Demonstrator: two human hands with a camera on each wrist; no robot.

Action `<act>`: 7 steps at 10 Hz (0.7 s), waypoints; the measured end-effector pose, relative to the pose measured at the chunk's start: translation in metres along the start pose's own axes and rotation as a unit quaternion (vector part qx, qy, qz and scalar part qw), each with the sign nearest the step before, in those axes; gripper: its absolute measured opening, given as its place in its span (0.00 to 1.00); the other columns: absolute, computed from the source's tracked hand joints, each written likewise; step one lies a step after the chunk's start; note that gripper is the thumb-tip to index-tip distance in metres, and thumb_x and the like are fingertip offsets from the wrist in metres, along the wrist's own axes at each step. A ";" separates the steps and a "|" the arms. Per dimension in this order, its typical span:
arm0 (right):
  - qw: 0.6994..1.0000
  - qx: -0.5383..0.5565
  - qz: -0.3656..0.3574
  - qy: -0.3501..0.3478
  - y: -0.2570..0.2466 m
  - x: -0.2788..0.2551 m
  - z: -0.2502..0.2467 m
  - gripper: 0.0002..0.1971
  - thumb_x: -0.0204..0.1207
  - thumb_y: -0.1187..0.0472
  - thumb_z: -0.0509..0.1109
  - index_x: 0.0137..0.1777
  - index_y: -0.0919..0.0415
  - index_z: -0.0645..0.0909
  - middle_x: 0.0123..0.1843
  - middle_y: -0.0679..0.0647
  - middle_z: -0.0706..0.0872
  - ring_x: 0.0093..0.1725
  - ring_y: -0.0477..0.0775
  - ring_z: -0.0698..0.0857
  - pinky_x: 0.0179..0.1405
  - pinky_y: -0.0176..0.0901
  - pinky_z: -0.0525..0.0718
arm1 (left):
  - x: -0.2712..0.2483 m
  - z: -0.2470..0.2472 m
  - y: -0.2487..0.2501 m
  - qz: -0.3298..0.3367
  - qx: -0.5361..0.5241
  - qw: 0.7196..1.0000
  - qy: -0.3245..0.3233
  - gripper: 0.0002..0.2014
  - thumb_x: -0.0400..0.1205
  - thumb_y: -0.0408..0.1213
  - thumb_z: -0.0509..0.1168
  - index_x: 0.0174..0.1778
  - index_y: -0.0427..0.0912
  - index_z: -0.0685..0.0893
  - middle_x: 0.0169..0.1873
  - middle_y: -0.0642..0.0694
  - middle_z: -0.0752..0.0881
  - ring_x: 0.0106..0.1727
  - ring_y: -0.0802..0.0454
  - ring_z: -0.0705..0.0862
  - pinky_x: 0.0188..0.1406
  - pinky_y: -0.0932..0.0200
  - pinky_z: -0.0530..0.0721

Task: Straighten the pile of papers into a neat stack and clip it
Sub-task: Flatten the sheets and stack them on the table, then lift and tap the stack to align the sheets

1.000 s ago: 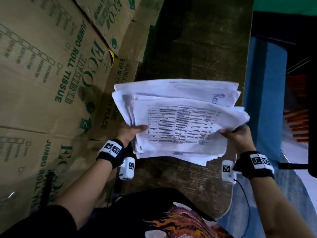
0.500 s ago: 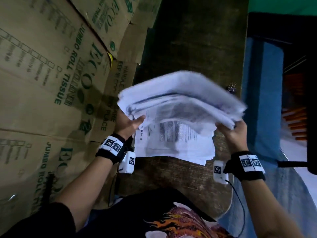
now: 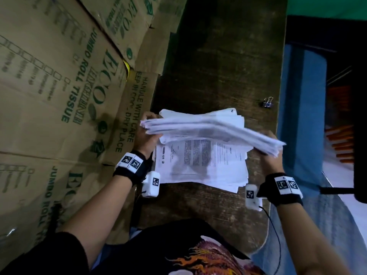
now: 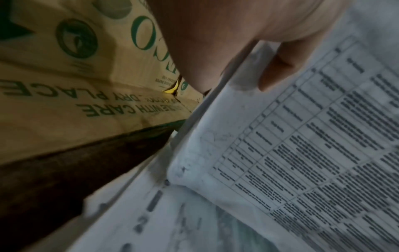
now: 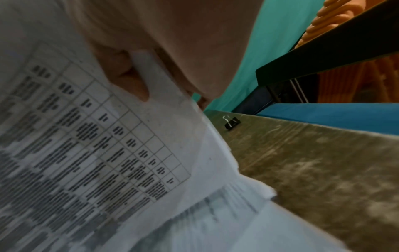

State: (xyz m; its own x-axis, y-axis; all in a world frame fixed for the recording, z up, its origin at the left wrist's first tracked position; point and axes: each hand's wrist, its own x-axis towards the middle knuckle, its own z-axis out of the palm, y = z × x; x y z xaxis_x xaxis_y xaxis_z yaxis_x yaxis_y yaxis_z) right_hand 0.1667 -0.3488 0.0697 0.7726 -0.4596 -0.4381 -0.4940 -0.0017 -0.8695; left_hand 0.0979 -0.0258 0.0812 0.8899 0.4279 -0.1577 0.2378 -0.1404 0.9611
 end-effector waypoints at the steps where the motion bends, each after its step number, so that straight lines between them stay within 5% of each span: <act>1: 0.997 0.001 0.029 -0.069 0.005 -0.008 0.003 0.20 0.80 0.72 0.63 0.72 0.70 0.72 0.63 0.55 0.83 0.63 0.42 0.82 0.72 0.34 0.73 | -0.002 0.003 -0.014 -0.017 -0.050 0.996 -0.066 0.10 0.74 0.34 0.67 0.49 0.43 0.76 0.43 0.54 0.86 0.47 0.60 0.85 0.53 0.58 0.82; 2: 0.984 0.062 -0.017 -0.168 0.016 -0.003 -0.026 0.12 0.79 0.69 0.68 0.61 0.64 0.78 0.39 0.39 0.89 0.39 0.32 0.87 0.47 0.33 0.84 | -0.005 0.008 0.002 -0.058 -0.013 0.997 -0.049 0.15 0.75 0.37 0.68 0.55 0.36 0.77 0.50 0.38 0.85 0.53 0.44 0.84 0.57 0.48 0.80; 3: 0.984 0.011 -0.109 -0.141 0.005 0.003 -0.027 0.14 0.72 0.67 0.75 0.58 0.65 0.80 0.40 0.43 0.90 0.41 0.40 0.87 0.49 0.39 0.86 | 0.004 -0.002 0.006 -0.082 -0.048 0.995 -0.019 0.25 0.75 0.36 0.72 0.65 0.31 0.76 0.62 0.33 0.83 0.64 0.39 0.82 0.65 0.47 0.80; 4: 0.968 -0.071 -0.147 -0.189 0.002 0.005 -0.020 0.11 0.73 0.71 0.74 0.48 0.56 0.80 0.45 0.54 0.90 0.45 0.56 0.88 0.49 0.51 0.86 | 0.011 -0.007 -0.009 -0.097 -0.029 0.994 -0.036 0.24 0.75 0.41 0.71 0.65 0.40 0.73 0.62 0.41 0.84 0.63 0.44 0.83 0.65 0.44 0.81; 5: 0.928 -0.283 -0.103 -0.218 0.014 0.026 -0.008 0.18 0.74 0.66 0.73 0.64 0.63 0.78 0.58 0.62 0.87 0.53 0.60 0.87 0.51 0.50 0.83 | 0.019 -0.002 -0.029 -0.153 0.084 0.982 -0.067 0.25 0.81 0.40 0.65 0.72 0.39 0.68 0.68 0.41 0.78 0.69 0.42 0.78 0.68 0.51 0.74; 6: 0.821 -0.519 -0.053 -0.232 0.028 0.040 0.001 0.37 0.73 0.59 0.74 0.79 0.65 0.62 0.77 0.69 0.71 0.74 0.67 0.73 0.69 0.57 0.75 | 0.020 -0.006 -0.058 -0.234 0.257 0.931 -0.107 0.31 0.83 0.40 0.63 0.78 0.33 0.60 0.75 0.34 0.70 0.74 0.38 0.71 0.73 0.50 0.69; 7: 0.778 -0.578 -0.148 -0.198 0.012 0.033 0.027 0.35 0.76 0.55 0.72 0.80 0.58 0.61 0.82 0.64 0.61 0.81 0.70 0.59 0.77 0.71 0.57 | -0.002 -0.018 -0.068 -0.232 0.368 0.898 -0.067 0.27 0.74 0.46 0.68 0.64 0.36 0.70 0.66 0.33 0.73 0.66 0.36 0.75 0.66 0.43 0.75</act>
State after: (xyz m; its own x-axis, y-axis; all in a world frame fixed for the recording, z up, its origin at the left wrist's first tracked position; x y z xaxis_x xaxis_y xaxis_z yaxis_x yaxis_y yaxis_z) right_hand 0.1967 -0.3398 0.0386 0.8699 0.0221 -0.4928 -0.1227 -0.9579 -0.2597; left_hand 0.0730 -0.0013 0.0202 0.6560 0.4882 -0.5756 0.7437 -0.5482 0.3826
